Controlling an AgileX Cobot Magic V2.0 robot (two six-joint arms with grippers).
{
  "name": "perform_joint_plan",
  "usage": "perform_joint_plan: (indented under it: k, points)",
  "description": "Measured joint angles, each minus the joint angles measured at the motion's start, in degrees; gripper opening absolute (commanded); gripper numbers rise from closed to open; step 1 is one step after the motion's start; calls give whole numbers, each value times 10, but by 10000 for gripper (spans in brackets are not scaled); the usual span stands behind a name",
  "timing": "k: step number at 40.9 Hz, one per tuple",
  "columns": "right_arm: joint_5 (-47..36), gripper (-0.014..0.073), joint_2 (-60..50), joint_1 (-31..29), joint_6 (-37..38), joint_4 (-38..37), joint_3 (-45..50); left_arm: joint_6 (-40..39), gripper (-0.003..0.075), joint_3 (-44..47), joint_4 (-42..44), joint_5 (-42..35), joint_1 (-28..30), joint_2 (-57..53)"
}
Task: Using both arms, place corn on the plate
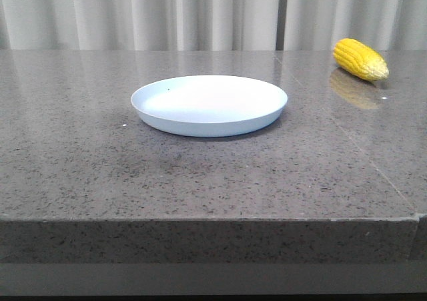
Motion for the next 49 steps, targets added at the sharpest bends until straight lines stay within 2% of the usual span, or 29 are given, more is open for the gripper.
perform_joint_plan:
  k: [16, 23, 31, 49]
  points:
    - [0, 562, 0, 0, 0, 0, 0, -48, 461, 205, 4, -44, -10, -225]
    - [0, 562, 0, 0, 0, 0, 0, -54, 461, 266, 4, -55, -10, -309]
    - [0, 562, 0, 0, 0, 0, 0, -54, 461, 293, 3, -58, -11, -358]
    - [-1, 562, 0, 0, 0, 0, 0, -54, 461, 297, 3, -58, -11, -361]
